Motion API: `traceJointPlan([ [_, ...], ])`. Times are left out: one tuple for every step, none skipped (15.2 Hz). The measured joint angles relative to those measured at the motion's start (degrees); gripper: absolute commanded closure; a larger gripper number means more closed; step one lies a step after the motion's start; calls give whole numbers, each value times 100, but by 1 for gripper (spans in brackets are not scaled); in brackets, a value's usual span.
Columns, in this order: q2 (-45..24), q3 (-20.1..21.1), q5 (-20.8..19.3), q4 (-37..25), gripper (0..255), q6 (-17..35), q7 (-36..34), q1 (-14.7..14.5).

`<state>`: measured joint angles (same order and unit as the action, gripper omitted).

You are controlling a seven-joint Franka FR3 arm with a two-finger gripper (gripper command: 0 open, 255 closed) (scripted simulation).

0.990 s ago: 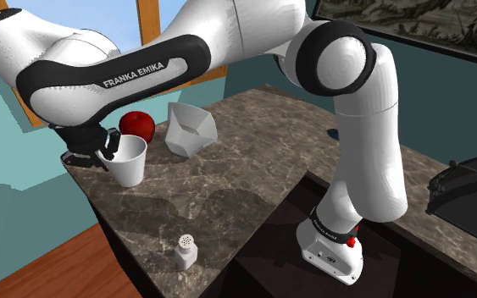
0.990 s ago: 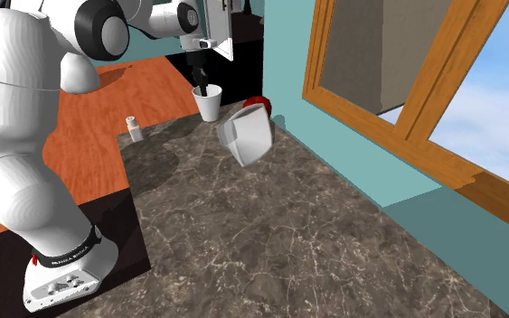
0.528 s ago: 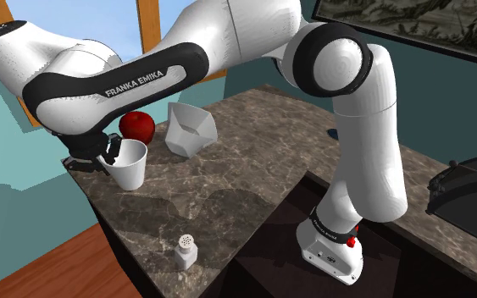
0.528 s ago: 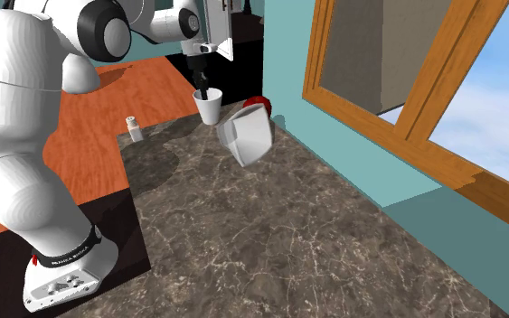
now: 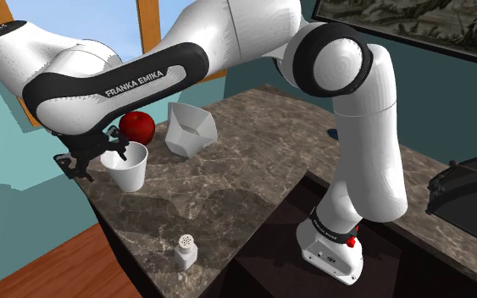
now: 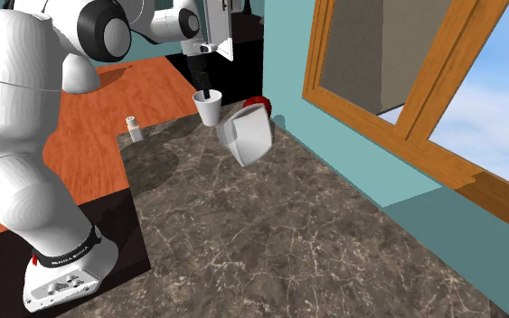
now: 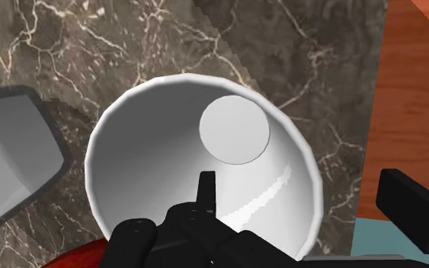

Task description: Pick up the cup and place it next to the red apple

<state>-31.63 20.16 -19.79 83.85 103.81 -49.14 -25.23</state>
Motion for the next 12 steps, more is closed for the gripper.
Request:
traceJointPlan([
  [0, 0, 0, 0, 0, 0, 0, 0],
  [-7, 4, 6, -87, 0, -78, 10, -16],
  [12, 13, 22, -207, 0, -211, 32, -33],
  [-8, 22, 32, -419, 0, -398, 46, -78],
  [-1, 33, 43, -557, 0, -543, 54, -110],
  [1, 39, 49, -638, 0, -626, 59, -129],
  [4, 40, 52, -674, 0, -665, 69, -131],
  [5, 40, 54, -696, 0, -689, 73, -134],
  [6, 40, 54, -702, 0, -696, 75, -134],
  [6, 40, 55, -707, 0, -702, 77, -134],
  [6, 40, 55, -710, 0, -705, 77, -134],
  [5, 40, 55, -712, 0, -707, 78, -135],
])
